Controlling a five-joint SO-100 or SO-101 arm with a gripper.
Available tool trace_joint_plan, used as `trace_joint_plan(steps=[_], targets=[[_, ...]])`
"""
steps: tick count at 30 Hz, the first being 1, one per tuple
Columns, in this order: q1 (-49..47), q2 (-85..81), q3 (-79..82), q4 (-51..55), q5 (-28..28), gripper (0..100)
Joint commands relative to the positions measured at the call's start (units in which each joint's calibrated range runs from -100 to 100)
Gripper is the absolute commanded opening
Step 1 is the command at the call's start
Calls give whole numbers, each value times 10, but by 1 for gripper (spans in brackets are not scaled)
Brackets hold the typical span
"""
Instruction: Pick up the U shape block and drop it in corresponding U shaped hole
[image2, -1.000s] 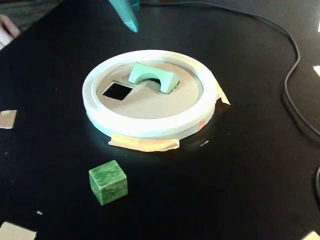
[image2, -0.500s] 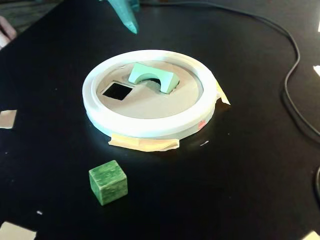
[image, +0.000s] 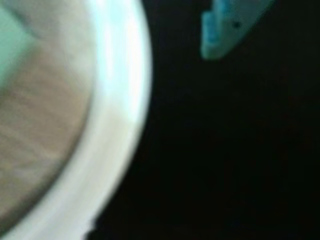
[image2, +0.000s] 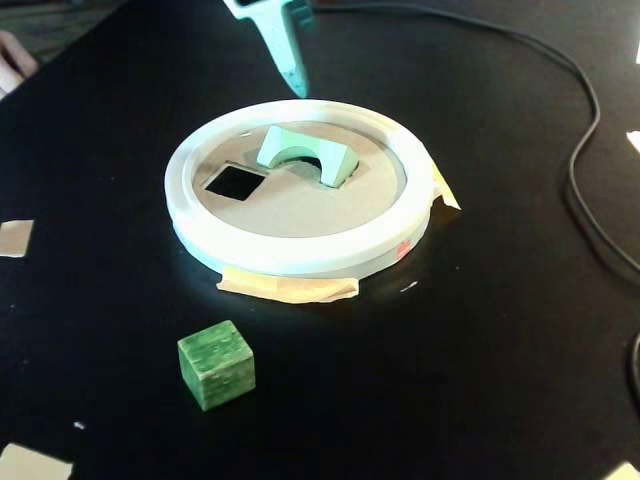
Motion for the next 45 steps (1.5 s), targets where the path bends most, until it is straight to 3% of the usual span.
trace_joint_plan(steps=[1, 16, 45], targets=[[-11, 25, -69, -24, -24, 100], [-11, 104, -154, -22, -22, 99], [-1, 177, -149, -19, -20, 99]])
